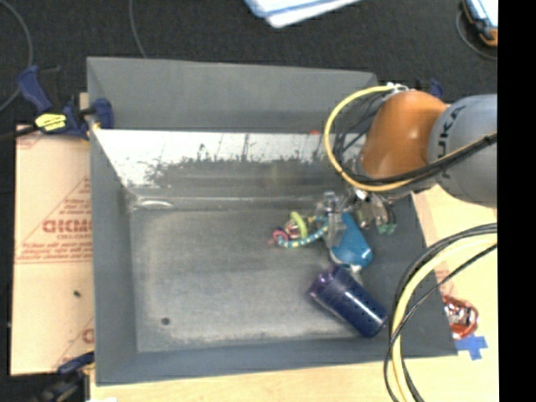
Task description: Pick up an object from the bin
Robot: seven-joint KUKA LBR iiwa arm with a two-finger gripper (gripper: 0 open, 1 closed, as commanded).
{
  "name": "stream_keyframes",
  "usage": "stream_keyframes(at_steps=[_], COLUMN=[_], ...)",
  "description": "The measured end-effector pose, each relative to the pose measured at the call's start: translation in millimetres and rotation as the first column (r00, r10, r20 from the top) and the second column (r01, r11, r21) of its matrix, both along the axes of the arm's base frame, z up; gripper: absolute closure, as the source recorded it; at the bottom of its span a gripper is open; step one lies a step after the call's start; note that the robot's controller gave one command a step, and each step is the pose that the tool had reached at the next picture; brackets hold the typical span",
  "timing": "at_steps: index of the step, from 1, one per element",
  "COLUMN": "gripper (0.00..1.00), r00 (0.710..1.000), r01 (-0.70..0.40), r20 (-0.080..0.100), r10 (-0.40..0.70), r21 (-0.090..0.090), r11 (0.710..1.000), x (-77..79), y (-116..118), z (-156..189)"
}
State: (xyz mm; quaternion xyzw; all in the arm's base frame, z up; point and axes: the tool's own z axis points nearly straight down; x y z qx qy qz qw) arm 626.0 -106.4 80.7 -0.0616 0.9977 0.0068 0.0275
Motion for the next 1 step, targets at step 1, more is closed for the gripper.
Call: stream_keyframes(at_steps=[1], gripper=[1.00], r00=[1.000], r01=[0.025], r20=[0.004], r10=[-0.025], r21=[0.001], r11=[1.000], x=[-13.8], y=[2.7], z=[129.9])
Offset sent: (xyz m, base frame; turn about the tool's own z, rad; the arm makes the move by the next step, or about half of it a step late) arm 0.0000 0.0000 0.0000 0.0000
